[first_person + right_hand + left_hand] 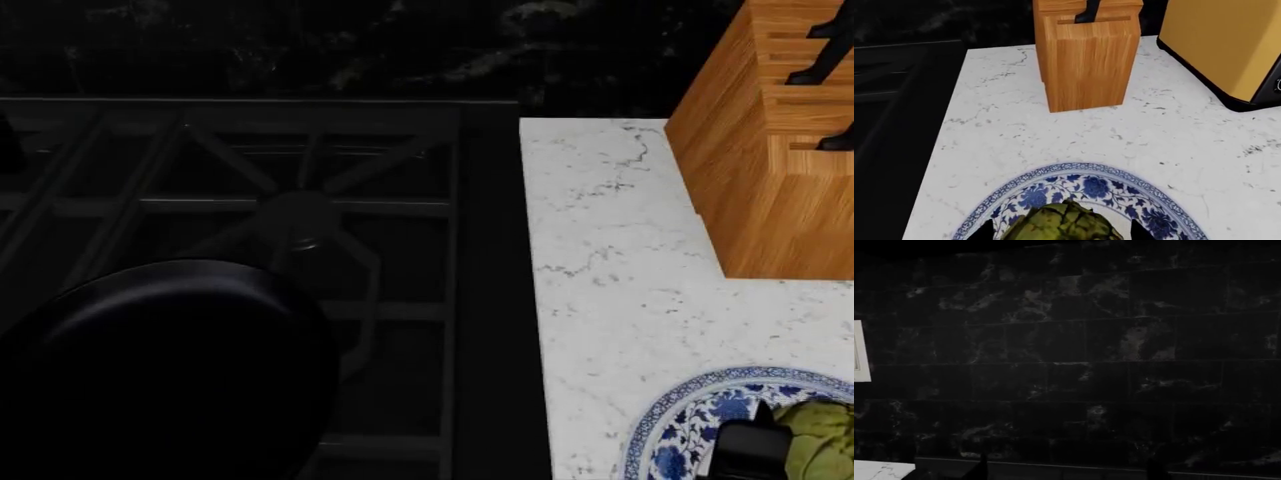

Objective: Pick the artichoke from the pan and place it on the plate.

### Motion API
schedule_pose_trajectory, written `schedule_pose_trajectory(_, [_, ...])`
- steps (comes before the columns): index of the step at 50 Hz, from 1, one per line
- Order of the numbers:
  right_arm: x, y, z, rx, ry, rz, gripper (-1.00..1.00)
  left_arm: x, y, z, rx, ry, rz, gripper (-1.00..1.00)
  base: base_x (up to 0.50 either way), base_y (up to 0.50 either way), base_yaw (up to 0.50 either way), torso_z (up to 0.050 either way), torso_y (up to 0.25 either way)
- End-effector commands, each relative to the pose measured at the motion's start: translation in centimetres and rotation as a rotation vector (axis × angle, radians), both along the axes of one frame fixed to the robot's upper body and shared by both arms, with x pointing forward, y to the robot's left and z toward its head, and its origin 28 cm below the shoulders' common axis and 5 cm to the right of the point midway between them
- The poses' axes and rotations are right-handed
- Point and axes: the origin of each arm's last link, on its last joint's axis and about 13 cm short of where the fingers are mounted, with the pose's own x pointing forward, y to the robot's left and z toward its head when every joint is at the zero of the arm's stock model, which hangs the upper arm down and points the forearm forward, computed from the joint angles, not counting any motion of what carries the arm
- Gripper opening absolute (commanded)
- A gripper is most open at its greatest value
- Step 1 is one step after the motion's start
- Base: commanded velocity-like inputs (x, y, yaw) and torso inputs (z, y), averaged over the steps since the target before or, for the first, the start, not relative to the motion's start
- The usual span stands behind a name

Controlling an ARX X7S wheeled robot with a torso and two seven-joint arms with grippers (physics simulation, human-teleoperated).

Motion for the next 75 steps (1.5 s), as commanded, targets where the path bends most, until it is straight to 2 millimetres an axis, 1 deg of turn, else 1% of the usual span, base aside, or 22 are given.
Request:
schedule_pose_trajectory(1, [0.5, -0.5, -0.1, 0.019, -0.065, -0.01, -1.0, 1.0, 0.0, -0.3, -0.003, 0.003, -0.015, 1.0, 0.0, 0.0, 0.0, 0.0, 0.0])
schedule_pose_trajectory(4, [0.6, -0.5, -0.3, 0.023, -0.061, -0.01, -1.0, 0.9, 0.0, -0.6, -0.003, 0.005, -0.012, 1.0, 0.0, 0.0, 0.0, 0.0, 0.0])
schedule_pose_trajectory(6, [0.6, -0.5, -0.3, 0.022, -0.061, -0.008, -1.0, 1.0, 0.1, 0.6, -0.003, 0.006, -0.011, 1.0, 0.0, 0.0, 0.0, 0.0, 0.0])
schedule_pose_trajectory(9, [0.7, -0.5, -0.4, 0.023, -0.057, -0.011, -1.0, 1.1, 0.1, 0.6, -0.003, 0.007, -0.011, 1.0, 0.0, 0.0, 0.0, 0.0, 0.0])
schedule_pose_trajectory(11, [0.7, -0.5, -0.5, 0.018, -0.056, -0.009, -1.0, 1.1, 0.1, -0.7, -0.004, 0.009, -0.011, 1.0, 0.0, 0.0, 0.0, 0.0, 0.0])
schedule_pose_trajectory(15, [0.8, -0.6, -0.6, 0.02, -0.055, -0.013, -1.0, 1.1, 0.2, -0.9, -0.005, 0.009, -0.011, 1.0, 0.0, 0.0, 0.0, 0.0, 0.0])
schedule_pose_trajectory(16, [0.8, -0.5, -0.6, 0.02, -0.055, -0.01, -1.0, 1.1, 0.2, 0.3, -0.007, 0.01, -0.01, 1.0, 0.0, 0.0, 0.0, 0.0, 0.0])
schedule_pose_trajectory(18, [0.8, -0.6, -0.8, 0.025, -0.053, -0.012, -1.0, 1.2, 0.2, -1.0, -0.007, 0.012, -0.008, 1.0, 0.0, 0.0, 0.0, 0.0, 0.0])
schedule_pose_trajectory(19, [0.8, -0.6, -0.8, 0.022, -0.051, -0.013, -1.0, 1.2, 0.2, 0.3, -0.007, 0.013, -0.008, 1.0, 0.0, 0.0, 0.0, 0.0, 0.0])
schedule_pose_trajectory(21, [0.8, -0.6, -0.9, 0.025, -0.05, -0.013, -1.0, 1.2, 0.2, -0.9, -0.006, 0.013, -0.008, 1.0, 0.0, 0.0, 0.0, 0.0, 0.0])
schedule_pose_trajectory(29, [0.7, -0.6, -1.0, 0.034, -0.046, -0.013, -1.0, 1.3, 0.1, -1.0, -0.009, 0.016, -0.011, 1.0, 0.0, 0.0, 0.0, 0.0, 0.0])
schedule_pose_trajectory(30, [0.6, -0.6, -0.9, 0.037, -0.051, -0.003, 1.0, 1.2, 0.1, -1.0, -0.011, 0.014, -0.011, 1.0, 0.0, 0.0, 0.0, 0.0, 0.0])
schedule_pose_trajectory(40, [0.6, -0.2, -0.3, 0.038, -0.061, 0.025, 1.0, 0.9, 0.5, -0.6, -0.023, 0.015, -0.006, 1.0, 0.0, 0.0, 0.0, 0.0, 0.0])
schedule_pose_trajectory(44, [0.4, -0.1, 0.1, 0.027, -0.072, 0.034, 1.0, 0.9, 0.6, -1.5, -0.028, 0.017, -0.006, 1.0, 0.0, 0.0, 0.0, 0.0, 0.0])
schedule_pose_trajectory(45, [0.3, -0.1, 0.2, 0.02, -0.075, 0.034, 1.0, 0.9, 0.6, -0.5, -0.029, 0.017, -0.006, 1.0, 0.0, 0.0, 0.0, 0.0, 0.0])
schedule_pose_trajectory(47, [0.2, 0.0, 0.5, 0.012, -0.081, 0.031, 1.0, 0.8, 0.6, -1.6, -0.031, 0.016, -0.006, 1.0, 0.0, 0.0, 0.0, 0.0, 0.0])
schedule_pose_trajectory(63, [-1.4, 0.5, 3.7, -0.082, -0.153, 0.029, 1.0, 0.4, 0.7, -1.5, -0.035, 0.008, -0.006, 1.0, 0.0, 0.0, 0.0, 0.0, 0.0])
schedule_pose_trajectory(64, [-1.5, 0.6, 4.0, -0.077, -0.158, 0.027, 1.0, 0.4, 0.7, -0.5, -0.037, 0.009, -0.005, 1.0, 0.0, 0.0, 0.0, 0.0, 0.0])
schedule_pose_trajectory(69, [-2.1, 0.9, 4.9, -0.094, -0.182, 0.028, 1.0, 0.3, 0.8, -1.5, -0.039, 0.007, -0.005, 1.0, 0.0, 0.0, 0.0, 0.0, 0.0])
schedule_pose_trajectory(71, [-2.3, 0.9, 5.1, -0.091, -0.188, 0.023, 1.0, 0.2, 0.8, -0.4, -0.038, 0.006, -0.005, 1.0, 0.0, 0.0, 0.0, 0.0, 0.0])
schedule_pose_trajectory(72, [-2.4, 0.9, 5.3, -0.093, -0.194, 0.022, 1.0, 0.1, 0.9, -1.5, -0.039, 0.006, -0.002, 1.0, 0.0, 0.0, 0.0, 0.0, 0.0])
schedule_pose_trajectory(75, [-2.6, 1.2, 5.6, -0.102, -0.202, 0.034, 1.0, 0.0, 0.9, -1.4, -0.042, 0.004, -0.003, 1.0, 0.0, 0.0, 0.0, 0.0, 0.0])
